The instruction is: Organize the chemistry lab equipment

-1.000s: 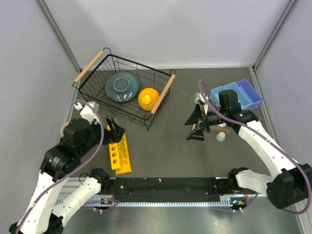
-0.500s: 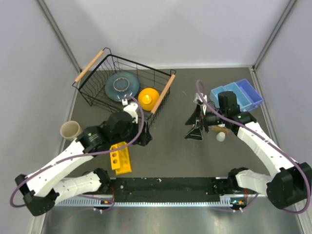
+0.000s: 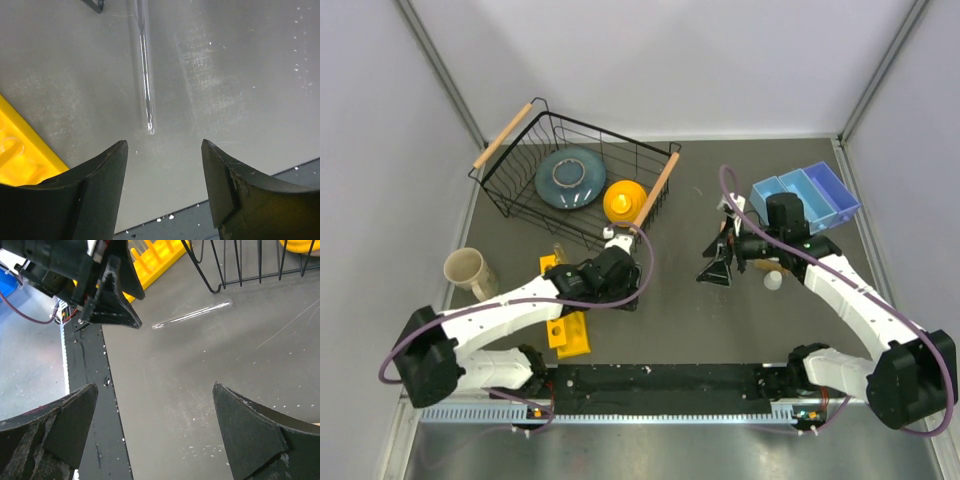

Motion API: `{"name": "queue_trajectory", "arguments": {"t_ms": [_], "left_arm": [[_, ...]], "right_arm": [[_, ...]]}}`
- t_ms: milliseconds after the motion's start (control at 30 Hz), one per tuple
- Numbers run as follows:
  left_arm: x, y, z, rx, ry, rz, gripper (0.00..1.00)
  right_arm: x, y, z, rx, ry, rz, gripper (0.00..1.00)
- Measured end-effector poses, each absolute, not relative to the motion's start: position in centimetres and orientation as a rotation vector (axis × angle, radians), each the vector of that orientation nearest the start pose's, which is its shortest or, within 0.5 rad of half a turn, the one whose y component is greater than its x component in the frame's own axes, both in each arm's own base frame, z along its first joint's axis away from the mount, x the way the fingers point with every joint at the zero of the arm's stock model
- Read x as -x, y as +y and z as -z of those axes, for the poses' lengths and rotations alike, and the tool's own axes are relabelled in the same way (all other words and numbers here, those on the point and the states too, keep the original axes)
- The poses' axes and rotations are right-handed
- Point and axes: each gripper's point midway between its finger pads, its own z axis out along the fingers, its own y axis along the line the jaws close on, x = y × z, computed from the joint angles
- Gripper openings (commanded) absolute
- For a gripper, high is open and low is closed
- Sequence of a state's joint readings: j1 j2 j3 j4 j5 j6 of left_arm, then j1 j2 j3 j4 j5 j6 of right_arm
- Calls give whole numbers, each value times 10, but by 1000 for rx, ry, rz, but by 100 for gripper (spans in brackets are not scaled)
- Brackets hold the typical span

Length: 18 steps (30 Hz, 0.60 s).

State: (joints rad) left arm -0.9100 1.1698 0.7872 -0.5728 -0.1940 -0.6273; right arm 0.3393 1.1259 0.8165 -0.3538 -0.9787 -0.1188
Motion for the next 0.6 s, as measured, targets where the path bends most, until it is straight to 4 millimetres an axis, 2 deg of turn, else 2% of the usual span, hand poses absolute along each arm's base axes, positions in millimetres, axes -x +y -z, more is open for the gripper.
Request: {"name": "queue_trajectory", "arguments": {"t_ms": [300,400,600], "left_arm": [[-193,-232,-59,-275,2564,295,52],[-195,-230,-43,-269,2593,239,48],[-193,-226,-32,-257,2612,186,44]], "right_arm": [[-213,225,-195,977,1882,-1192,99],[-213,225,-195,977,1881,-1191,99],[-214,225,-195,974,1884,-1189,99]]}}
